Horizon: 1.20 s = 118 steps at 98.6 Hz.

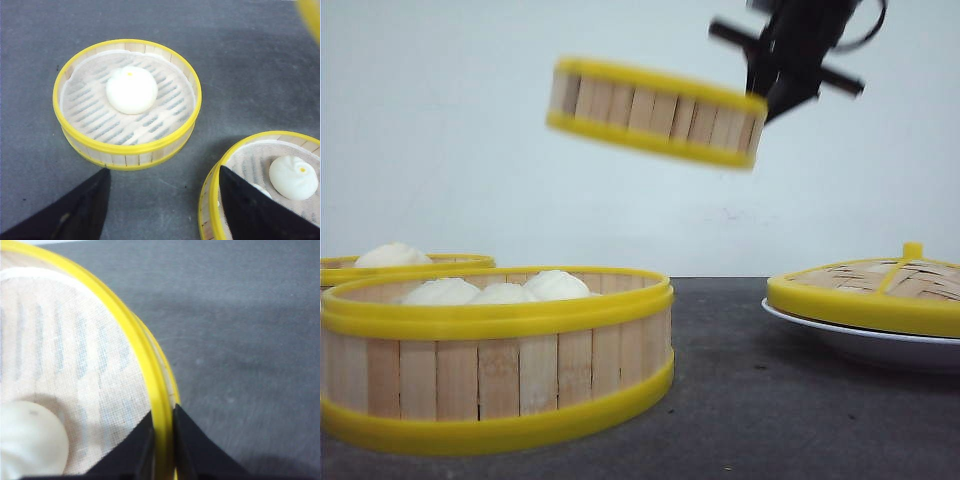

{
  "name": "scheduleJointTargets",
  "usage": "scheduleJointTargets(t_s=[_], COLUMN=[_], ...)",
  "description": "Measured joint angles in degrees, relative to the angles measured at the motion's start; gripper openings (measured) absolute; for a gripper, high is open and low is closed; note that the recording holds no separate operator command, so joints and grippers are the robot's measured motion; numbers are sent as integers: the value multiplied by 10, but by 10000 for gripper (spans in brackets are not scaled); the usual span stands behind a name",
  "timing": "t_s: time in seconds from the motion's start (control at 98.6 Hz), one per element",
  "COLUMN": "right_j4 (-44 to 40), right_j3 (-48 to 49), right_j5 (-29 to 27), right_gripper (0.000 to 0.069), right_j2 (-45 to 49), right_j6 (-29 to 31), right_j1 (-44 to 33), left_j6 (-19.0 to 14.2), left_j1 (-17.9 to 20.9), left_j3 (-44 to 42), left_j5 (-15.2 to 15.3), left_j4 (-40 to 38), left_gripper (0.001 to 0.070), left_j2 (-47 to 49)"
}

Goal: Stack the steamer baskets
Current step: 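Lift the basket with the right gripper over the nearest basket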

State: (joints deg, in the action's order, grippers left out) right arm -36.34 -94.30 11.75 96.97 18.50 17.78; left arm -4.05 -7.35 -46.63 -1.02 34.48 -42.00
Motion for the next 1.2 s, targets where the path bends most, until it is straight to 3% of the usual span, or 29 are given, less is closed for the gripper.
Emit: scheduleJointTargets(t_s=[0.254,0.487,0.771,1.197], right_j4=[-94,-197,-187,-183], right_j3=[0,-2,0,0], right_j5=[0,-17,-118,-120], right_gripper=[28,28,28,28], right_j2=[-80,-80,-72,-14], right_j6=[-14,-54,-64,-67], right_j1=[31,98,192,226], left_j6=[0,0,0,0], left_j1=[0,0,0,0], left_j3=[0,0,0,0], left_j5=[0,0,0,0], left_j4=[0,0,0,0], left_gripper=[415,415,415,415], left_j2=[0,0,0,0])
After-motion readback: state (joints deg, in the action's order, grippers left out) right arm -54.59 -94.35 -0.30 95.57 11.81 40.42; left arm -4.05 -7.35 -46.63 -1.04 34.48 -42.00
